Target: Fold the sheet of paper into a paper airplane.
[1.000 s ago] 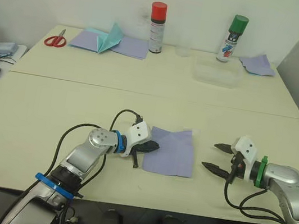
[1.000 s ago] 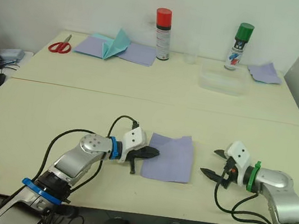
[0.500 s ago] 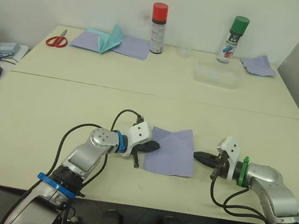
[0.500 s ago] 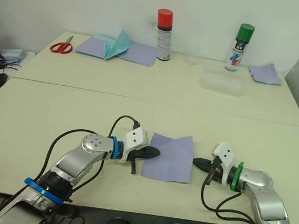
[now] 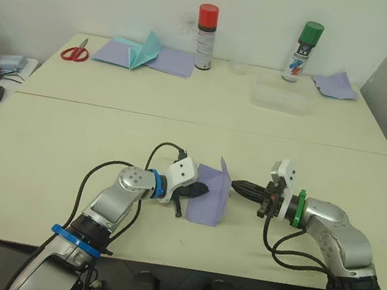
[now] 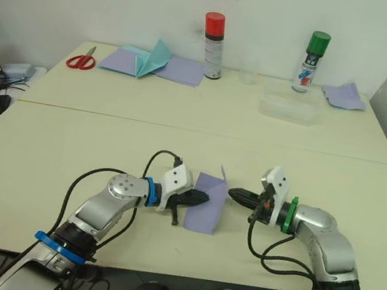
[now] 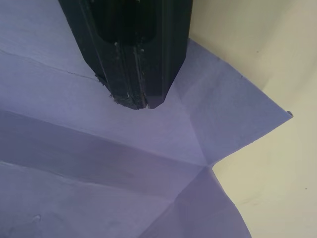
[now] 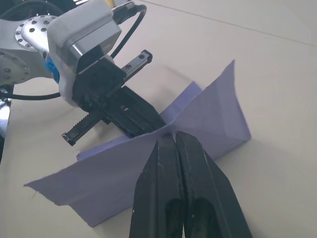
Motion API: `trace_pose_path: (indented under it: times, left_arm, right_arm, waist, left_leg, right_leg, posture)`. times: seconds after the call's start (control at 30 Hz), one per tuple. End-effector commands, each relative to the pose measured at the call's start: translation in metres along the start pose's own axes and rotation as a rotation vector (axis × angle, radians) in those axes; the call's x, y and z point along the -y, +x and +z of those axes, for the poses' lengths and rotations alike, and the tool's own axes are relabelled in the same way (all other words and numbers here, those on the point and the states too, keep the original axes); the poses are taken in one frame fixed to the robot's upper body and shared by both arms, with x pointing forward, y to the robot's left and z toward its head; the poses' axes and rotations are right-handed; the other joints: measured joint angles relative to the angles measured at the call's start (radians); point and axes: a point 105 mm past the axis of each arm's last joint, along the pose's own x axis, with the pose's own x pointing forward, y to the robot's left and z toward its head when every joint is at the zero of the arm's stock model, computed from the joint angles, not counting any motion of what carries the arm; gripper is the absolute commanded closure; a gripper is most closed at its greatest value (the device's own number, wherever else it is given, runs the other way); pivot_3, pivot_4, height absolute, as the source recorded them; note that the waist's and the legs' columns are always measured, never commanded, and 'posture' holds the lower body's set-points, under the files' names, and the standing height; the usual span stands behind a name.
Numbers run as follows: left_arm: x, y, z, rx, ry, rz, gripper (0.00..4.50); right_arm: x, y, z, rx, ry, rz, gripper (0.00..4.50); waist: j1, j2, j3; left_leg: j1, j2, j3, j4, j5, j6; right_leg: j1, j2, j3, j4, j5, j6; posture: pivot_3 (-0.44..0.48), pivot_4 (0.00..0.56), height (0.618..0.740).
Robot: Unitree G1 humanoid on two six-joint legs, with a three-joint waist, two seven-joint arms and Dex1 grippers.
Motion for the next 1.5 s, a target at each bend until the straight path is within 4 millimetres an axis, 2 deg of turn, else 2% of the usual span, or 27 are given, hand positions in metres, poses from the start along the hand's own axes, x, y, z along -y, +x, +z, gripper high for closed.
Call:
trace_pose_path:
  times: [0.03,0.2,0.3,0.43,0.6,0.67,0.73,0.83,0.9,0.93,1.03,1.1,1.17,1.33,1.5]
  left_arm:
    - [0.011,0.004,-0.025,-0.086,-0.052,-0.027,4.5]
    - [0.011,0.002,-0.026,-0.093,-0.055,-0.024,4.5]
    - [0.007,-0.007,-0.028,-0.108,-0.057,-0.007,4.5]
    - [-0.003,-0.033,-0.031,-0.156,-0.056,0.046,4.5]
    - [-0.019,-0.071,-0.022,-0.184,-0.059,0.132,4.5]
    - [-0.026,-0.079,-0.009,-0.152,-0.053,0.161,4.5]
    - [-0.029,-0.078,0.016,-0.047,-0.041,0.159,4.5]
    - [-0.027,-0.068,0.053,0.106,-0.053,0.132,4.5]
    - [-0.024,-0.056,0.059,0.13,-0.058,0.116,4.5]
    - [-0.021,-0.049,0.058,0.123,-0.061,0.106,4.5]
    - [-0.014,-0.031,0.034,0.032,-0.057,0.083,4.5]
    - [-0.006,-0.023,0.008,-0.079,-0.041,0.063,4.5]
    - [0.004,-0.017,-0.009,-0.144,-0.041,0.034,4.5]
    - [0.016,-0.009,-0.02,-0.167,-0.062,-0.003,4.5]
    - [0.016,-0.01,-0.024,-0.188,-0.054,-0.022,4.5]
  right_arm:
    - [-0.005,0.023,0.002,-0.006,-0.077,0.019,4.46]
    - [-0.001,0.037,-0.005,-0.028,-0.113,-0.001,4.46]
    - [-0.005,0.041,-0.018,-0.08,-0.115,0.009,4.46]
    - [-0.002,0.045,-0.033,-0.154,-0.148,-0.015,4.46]
    - [0.001,0.052,-0.036,-0.175,-0.176,-0.024,4.46]
    - [0.001,0.052,-0.037,-0.182,-0.187,-0.021,4.46]
    - [0.001,0.053,-0.038,-0.187,-0.194,-0.013,4.46]
    - [0.001,0.052,-0.039,-0.19,-0.198,-0.002,4.46]
    - [0.001,0.052,-0.039,-0.19,-0.198,0.001,4.46]
    - [0.001,0.052,-0.039,-0.19,-0.197,0.002,4.46]
    - [0.001,0.05,-0.039,-0.193,-0.195,0.009,4.46]
    - [-0.002,0.047,-0.039,-0.198,-0.188,0.026,4.46]
    - [-0.008,0.043,-0.039,-0.201,-0.175,0.057,4.46]
    - [-0.024,0.033,-0.036,-0.209,-0.106,0.134,4.46]
    - [-0.035,0.022,-0.051,-0.296,-0.065,0.202,4.46]
  waist:
    - [-0.001,0.0,0.0]
    - [0.0,0.0,-0.001]
    - [-0.001,0.0,-0.001]
    - [-0.007,0.0,-0.001]
    - [-0.022,0.0,-0.001]
    - [-0.022,0.0,-0.001]
    - [-0.022,0.0,0.0]
    - [-0.017,-0.001,0.0]
    - [-0.01,-0.002,0.0]
    - [-0.008,-0.002,0.0]
    - [-0.008,-0.001,0.0]
    - [-0.008,-0.001,0.0]
    - [-0.005,-0.001,0.0]
    - [-0.001,-0.002,-0.001]
    - [-0.001,-0.002,-0.002]
  left_leg:
    - [0.0,0.0,0.0,0.0,0.0,0.0]
    - [0.0,0.0,0.001,0.0,0.0,0.0]
    - [0.0,0.0,0.001,0.0,0.0,0.0]
    - [0.0,0.002,0.001,-0.002,0.0,0.0]
    - [0.004,0.006,-0.001,-0.003,0.0,0.0]
    - [0.005,0.006,-0.001,-0.003,0.0,0.0]
    - [0.005,0.006,0.0,-0.003,0.0,0.0]
    - [0.004,0.005,0.001,-0.002,0.0,0.0]
    - [0.002,0.004,0.001,-0.002,0.0,0.0]
    - [0.002,0.003,0.002,-0.002,0.0,0.0]
    - [0.002,0.003,0.003,-0.003,0.0,0.0]
    - [0.002,0.003,0.001,-0.003,0.0,0.0]
    - [0.002,0.003,0.0,-0.004,0.0,0.0]
    - [0.001,0.003,0.0,-0.004,0.0,0.0]
    - [0.001,0.003,0.0,-0.003,0.0,0.0]
  right_leg:
    - [0.0,0.001,0.0,0.0,0.0,0.0]
    - [0.0,0.001,0.0,0.0,0.0,0.0]
    - [0.0,0.0,0.001,0.0,0.0,0.0]
    - [-0.001,0.002,0.0,0.0,-0.001,-0.002]
    - [0.0,0.005,0.0,0.002,-0.001,-0.003]
    - [0.0,0.005,0.0,0.002,-0.002,-0.003]
    - [0.0,0.005,0.0,0.002,-0.002,-0.003]
    - [0.0,0.004,0.001,0.001,-0.001,-0.002]
    - [-0.001,0.003,0.001,0.0,-0.001,-0.002]
    - [-0.001,0.003,0.002,0.0,-0.001,-0.002]
    - [-0.001,0.003,0.003,0.0,-0.001,-0.002]
    - [-0.002,0.004,0.002,0.0,-0.002,-0.003]
    - [-0.002,0.005,0.001,0.0,-0.002,-0.004]
    - [-0.001,0.004,0.0,0.0,-0.003,-0.005]
    - [-0.001,0.003,0.001,0.0,-0.003,-0.004]
  posture:
    - [0.0,0.15,0.74]
    - [0.0,0.15,0.74]
    - [0.0,0.15,0.74]
    - [0.0,0.15,0.74]
    - [0.0,0.15,0.74]
    - [0.0,0.15,0.74]
    - [0.0,0.15,0.74]
    - [0.0,0.15,0.74]
    - [0.0,0.15,0.74]
    - [0.0,0.15,0.74]
    - [0.0,0.15,0.74]
    - [0.0,0.15,0.74]
    - [0.0,0.15,0.74]
    - [0.0,0.15,0.74]
    - [0.0,0.15,0.74]
